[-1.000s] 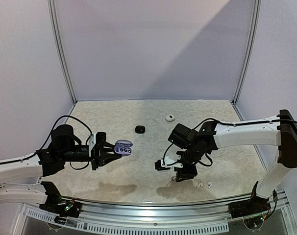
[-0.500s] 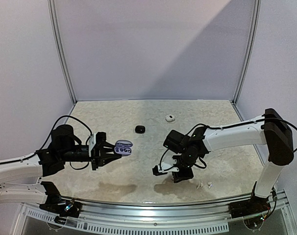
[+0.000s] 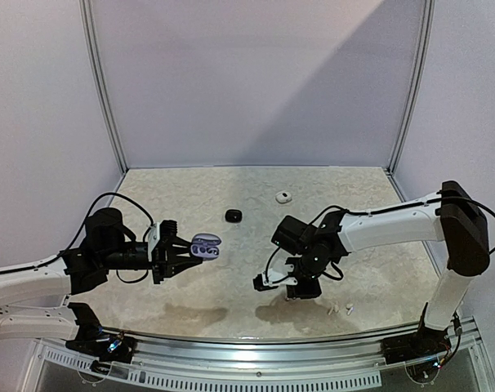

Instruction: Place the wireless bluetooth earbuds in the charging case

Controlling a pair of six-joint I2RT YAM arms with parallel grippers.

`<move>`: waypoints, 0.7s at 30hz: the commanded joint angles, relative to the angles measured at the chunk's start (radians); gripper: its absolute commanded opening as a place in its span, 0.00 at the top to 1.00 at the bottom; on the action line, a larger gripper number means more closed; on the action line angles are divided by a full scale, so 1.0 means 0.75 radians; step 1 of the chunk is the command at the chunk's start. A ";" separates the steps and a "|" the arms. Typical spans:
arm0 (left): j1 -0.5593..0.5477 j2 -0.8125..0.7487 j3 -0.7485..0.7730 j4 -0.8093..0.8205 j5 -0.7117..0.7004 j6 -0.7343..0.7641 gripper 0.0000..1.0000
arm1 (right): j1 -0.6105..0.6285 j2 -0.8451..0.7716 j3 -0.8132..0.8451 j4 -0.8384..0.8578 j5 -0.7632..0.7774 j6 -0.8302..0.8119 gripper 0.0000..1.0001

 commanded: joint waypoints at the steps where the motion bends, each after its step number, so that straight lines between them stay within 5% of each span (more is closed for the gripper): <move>1: -0.007 -0.010 -0.012 -0.006 -0.002 0.009 1.00 | 0.004 0.017 0.029 -0.038 0.002 0.003 1.00; 10: -0.005 -0.013 -0.016 0.032 -0.005 -0.016 1.00 | -0.044 -0.244 0.190 -0.007 -0.030 0.163 1.00; 21: -0.006 0.007 -0.032 0.254 0.092 -0.108 1.00 | 0.008 -0.364 0.427 0.481 -0.367 0.485 1.00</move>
